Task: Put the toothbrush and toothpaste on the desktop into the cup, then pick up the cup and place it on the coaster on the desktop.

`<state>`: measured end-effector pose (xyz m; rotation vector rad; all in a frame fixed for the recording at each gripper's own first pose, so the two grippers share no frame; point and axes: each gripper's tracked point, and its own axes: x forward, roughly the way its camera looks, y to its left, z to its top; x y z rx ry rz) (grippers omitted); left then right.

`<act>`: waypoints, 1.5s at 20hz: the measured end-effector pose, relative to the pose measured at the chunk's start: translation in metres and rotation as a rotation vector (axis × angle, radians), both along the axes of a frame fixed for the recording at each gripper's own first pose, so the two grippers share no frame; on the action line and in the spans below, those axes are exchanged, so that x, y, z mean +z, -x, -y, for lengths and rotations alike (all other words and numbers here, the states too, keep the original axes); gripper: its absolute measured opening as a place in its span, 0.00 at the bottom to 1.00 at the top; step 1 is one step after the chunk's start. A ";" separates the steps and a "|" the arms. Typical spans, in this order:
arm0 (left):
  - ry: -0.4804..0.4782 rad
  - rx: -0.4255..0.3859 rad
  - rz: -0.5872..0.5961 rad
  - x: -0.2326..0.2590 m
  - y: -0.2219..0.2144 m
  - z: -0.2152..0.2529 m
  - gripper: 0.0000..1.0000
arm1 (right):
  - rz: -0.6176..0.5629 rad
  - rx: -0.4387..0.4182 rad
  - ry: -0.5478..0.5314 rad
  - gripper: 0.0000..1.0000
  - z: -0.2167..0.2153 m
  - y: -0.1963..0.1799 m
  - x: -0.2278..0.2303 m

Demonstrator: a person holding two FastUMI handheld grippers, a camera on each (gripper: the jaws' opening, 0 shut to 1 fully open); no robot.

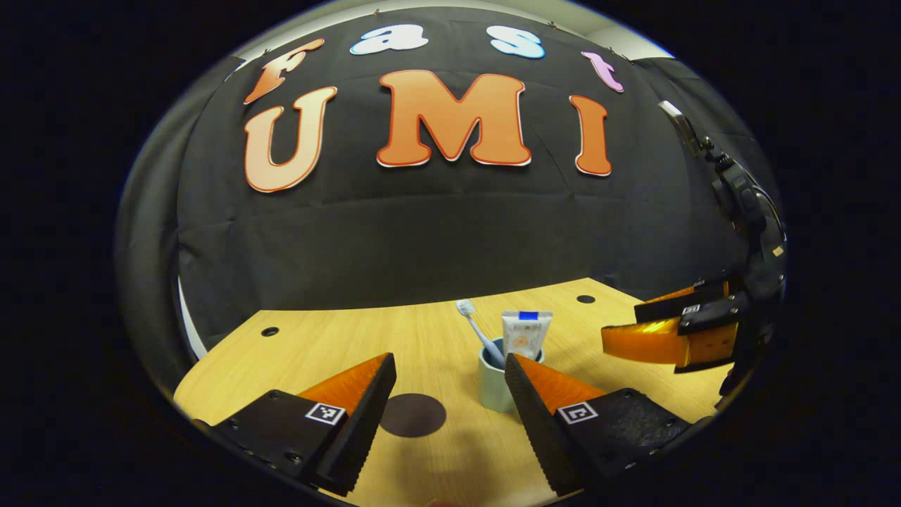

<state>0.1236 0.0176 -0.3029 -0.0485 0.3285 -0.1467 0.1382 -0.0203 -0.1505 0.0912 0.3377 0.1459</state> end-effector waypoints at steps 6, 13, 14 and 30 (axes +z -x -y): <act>0.009 0.082 -0.036 0.032 0.010 -0.052 0.97 | -0.042 0.049 0.002 0.94 -0.034 -0.014 0.007; -0.035 0.111 -0.038 0.049 0.025 -0.102 0.97 | -0.163 0.056 0.015 0.94 -0.063 -0.026 -0.021; -0.044 0.117 -0.039 0.050 0.026 -0.108 0.97 | -0.188 0.047 0.024 0.94 -0.064 -0.029 -0.027; -0.101 0.156 -0.090 0.051 0.041 -0.152 0.98 | -0.497 -0.057 0.009 0.39 -0.069 -0.052 -0.102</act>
